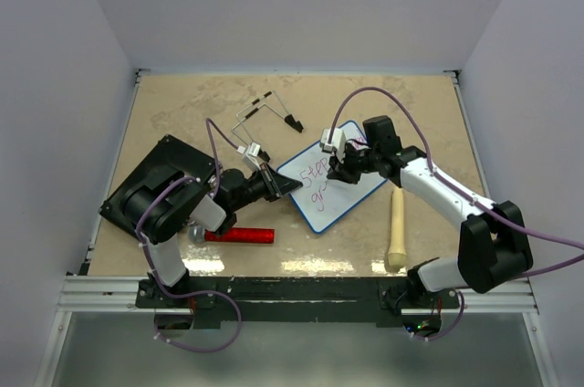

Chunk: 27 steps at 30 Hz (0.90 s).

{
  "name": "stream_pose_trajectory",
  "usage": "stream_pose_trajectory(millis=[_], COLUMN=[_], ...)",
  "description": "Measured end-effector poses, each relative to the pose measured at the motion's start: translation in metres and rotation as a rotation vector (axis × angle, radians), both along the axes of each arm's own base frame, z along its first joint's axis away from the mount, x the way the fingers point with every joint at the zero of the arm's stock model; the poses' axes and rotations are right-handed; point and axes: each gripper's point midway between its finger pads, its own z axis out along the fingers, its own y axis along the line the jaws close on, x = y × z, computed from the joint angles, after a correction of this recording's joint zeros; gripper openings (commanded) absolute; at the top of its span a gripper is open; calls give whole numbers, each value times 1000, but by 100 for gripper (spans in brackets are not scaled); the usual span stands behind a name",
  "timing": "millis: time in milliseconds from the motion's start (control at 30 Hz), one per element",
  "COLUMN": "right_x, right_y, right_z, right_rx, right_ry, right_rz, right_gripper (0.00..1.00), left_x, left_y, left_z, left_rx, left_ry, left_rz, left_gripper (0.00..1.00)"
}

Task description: Write a sentence on the whiteboard

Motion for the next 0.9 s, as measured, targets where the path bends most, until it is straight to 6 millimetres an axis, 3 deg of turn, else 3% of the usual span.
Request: stream_pose_trajectory(millis=[567, 900], right_x=[-23, -22], right_y=[1, -3], right_z=[-11, -14], right_rx=[-13, -40], right_ry=[56, 70], right_rz=[105, 69], right_gripper=[0, 0], left_x=[0, 0], left_y=[0, 0], left_z=[-1, -2], left_rx=[1, 2], left_ry=[1, 2], left_rz=[0, 0], left_gripper=[0, 0])
